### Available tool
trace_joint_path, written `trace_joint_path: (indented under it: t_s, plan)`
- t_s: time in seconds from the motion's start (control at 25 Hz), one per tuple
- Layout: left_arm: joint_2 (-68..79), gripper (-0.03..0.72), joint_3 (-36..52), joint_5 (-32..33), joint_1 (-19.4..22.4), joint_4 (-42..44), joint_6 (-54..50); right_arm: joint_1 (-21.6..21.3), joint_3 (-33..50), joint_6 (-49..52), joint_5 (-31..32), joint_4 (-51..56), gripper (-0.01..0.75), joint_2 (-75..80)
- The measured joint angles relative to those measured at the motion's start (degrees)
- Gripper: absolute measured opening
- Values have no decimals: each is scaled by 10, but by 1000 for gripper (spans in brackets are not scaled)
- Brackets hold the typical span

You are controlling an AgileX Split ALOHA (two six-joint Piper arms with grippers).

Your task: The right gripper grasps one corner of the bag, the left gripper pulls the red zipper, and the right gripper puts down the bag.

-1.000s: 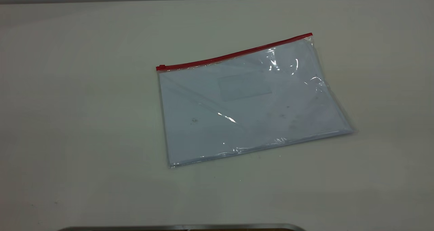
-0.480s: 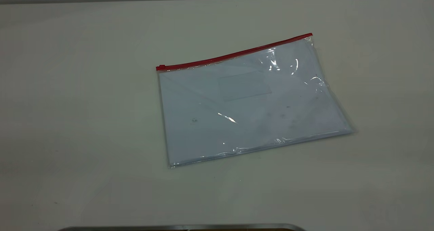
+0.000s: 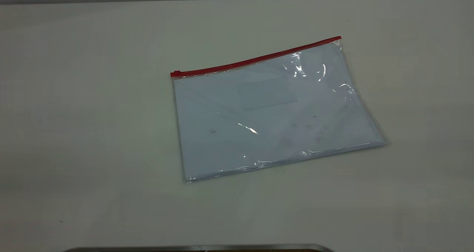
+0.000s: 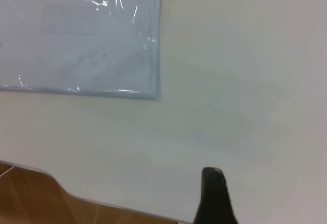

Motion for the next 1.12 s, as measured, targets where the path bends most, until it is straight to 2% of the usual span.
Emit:
trace_joint_path:
  t_s: [0.8, 0.88, 1.12]
  plan:
    - [0, 586, 1, -1, 1, 0, -3, 0, 0, 0, -1, 0, 579, -1]
    - [-1, 586, 1, -1, 14, 0, -3, 0, 0, 0, -1, 0, 579, -1]
    - [-37, 586, 1, -1, 92, 8, -3, 0, 0, 0, -1, 0, 579, -1]
